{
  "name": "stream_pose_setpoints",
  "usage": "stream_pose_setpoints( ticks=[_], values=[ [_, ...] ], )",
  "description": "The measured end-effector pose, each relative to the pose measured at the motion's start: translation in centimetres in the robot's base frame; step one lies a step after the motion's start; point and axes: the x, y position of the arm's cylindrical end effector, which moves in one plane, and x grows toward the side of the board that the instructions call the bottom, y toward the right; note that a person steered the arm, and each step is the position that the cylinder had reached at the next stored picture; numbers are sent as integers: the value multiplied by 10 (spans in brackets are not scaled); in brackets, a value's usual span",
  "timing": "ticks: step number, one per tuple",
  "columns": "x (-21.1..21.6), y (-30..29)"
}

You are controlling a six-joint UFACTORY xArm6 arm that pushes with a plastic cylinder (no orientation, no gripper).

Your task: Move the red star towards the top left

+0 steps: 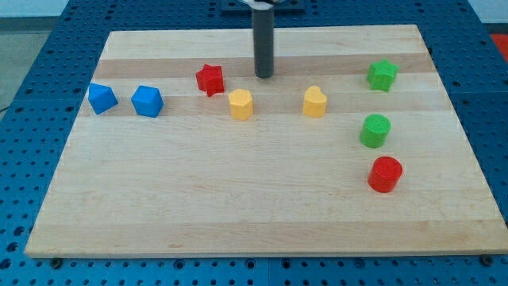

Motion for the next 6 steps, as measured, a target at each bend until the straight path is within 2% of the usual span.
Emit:
stream_pose_setpoints(
  ticks=[1, 2, 3, 4, 5, 6],
  values=[
    [4, -84],
    [4, -119],
    [19, -79],
    [48, -89],
    [36, -134],
    [-10, -191]
  ],
)
